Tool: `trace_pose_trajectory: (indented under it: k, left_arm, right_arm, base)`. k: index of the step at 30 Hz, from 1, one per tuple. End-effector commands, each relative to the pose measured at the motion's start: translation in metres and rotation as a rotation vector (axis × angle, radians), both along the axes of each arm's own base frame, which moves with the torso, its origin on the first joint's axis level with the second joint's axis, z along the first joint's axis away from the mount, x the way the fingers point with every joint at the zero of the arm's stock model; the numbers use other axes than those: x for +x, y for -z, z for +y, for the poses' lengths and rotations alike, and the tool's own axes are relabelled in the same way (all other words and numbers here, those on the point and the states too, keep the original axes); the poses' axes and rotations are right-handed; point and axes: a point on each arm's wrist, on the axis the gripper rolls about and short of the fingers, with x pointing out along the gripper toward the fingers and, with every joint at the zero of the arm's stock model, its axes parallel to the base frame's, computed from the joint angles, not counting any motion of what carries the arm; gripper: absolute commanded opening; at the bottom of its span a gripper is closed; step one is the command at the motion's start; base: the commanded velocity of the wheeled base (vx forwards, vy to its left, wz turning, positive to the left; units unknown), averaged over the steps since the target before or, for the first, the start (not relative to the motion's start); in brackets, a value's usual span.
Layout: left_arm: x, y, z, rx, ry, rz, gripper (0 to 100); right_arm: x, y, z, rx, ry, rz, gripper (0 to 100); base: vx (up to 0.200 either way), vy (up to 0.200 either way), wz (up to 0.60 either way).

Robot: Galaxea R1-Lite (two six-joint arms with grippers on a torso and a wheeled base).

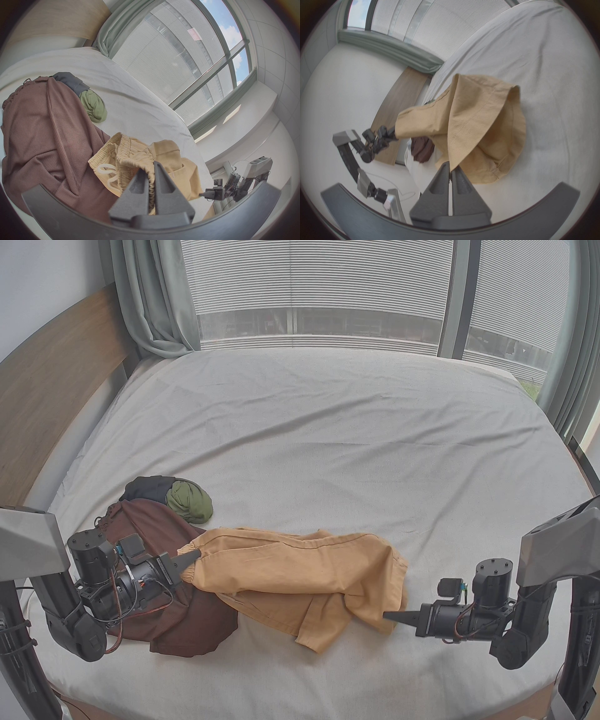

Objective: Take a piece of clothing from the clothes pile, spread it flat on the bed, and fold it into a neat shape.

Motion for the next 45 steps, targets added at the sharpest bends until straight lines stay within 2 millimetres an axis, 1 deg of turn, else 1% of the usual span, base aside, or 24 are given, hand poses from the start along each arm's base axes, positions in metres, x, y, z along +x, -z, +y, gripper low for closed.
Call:
trace_pose_trajectory:
  k: [1,4,9,11,19,20,23,28,29,31,34,39,42,45]
  left_arm:
    - [0.005,0.004,0.005,0.0,-0.021,0.006,0]
    - [0.006,0.003,0.006,0.0,-0.025,0.001,0]
    - [0.007,0.003,0.007,0.0,-0.03,-0.002,0]
    - [0.007,0.004,0.007,0.001,-0.032,0.001,0]
    - [0.007,0.005,0.007,0.001,-0.032,0.005,0]
    - [0.007,0.005,0.007,0.001,-0.032,0.005,0]
    - [0.007,0.005,0.007,0.001,-0.032,0.005,0]
    - [0.007,0.005,0.007,0.001,-0.03,0.005,0]
    - [0.007,0.005,0.007,0.001,-0.03,0.005,0]
    - [0.007,0.005,0.007,0.001,-0.03,0.005,0]
    - [0.007,0.005,0.006,0.001,-0.028,0.004,0]
    - [0.007,0.005,0.006,0.001,-0.027,0.004,0]
    - [0.007,0.004,0.006,0.001,-0.027,0.002,0]
    - [0.007,0.004,0.006,0.001,-0.027,0.002,0]
  right_arm:
    - [-0.015,0.012,0.007,-0.04,-0.06,0.053,0]
    - [-0.023,0.025,0.007,-0.076,-0.085,0.092,0]
    - [-0.036,0.037,0.008,-0.131,-0.135,0.126,0]
    - [-0.038,0.041,0.008,-0.142,-0.144,0.132,0]
    - [-0.035,0.042,0.005,-0.156,-0.14,0.106,0]
    - [-0.033,0.041,0.005,-0.154,-0.136,0.098,100]
    - [-0.029,0.039,0.002,-0.149,-0.117,0.082,100]
    - [-0.003,0.029,-0.016,-0.11,-0.018,0.007,100]
    - [-0.002,0.028,-0.017,-0.11,-0.013,0.005,100]
    - [0.01,0.026,-0.027,-0.099,0.038,-0.024,100]
    - [0.021,0.024,-0.033,-0.077,0.079,-0.043,100]
    - [0.032,0.014,-0.032,-0.023,0.122,-0.048,100]
    - [0.035,0.013,-0.031,-0.011,0.13,-0.051,100]
    - [0.037,0.016,-0.029,-0.011,0.124,-0.047,100]
  base:
    - [0.0,0.0,0.0]
    - [0.0,0.0,0.0]
    - [0.0,0.0,0.0]
    - [0.0,0.0,0.0]
    - [0.0,0.0,0.0]
    - [0.0,0.0,0.0]
    - [0.0,0.0,0.0]
    - [0.0,0.0,0.0]
    - [0.0,0.0,0.0]
    - [0.0,0.0,0.0]
    - [0.0,0.0,0.0]
    - [0.0,0.0,0.0]
    - [0.0,0.0,0.0]
    - [0.0,0.0,0.0]
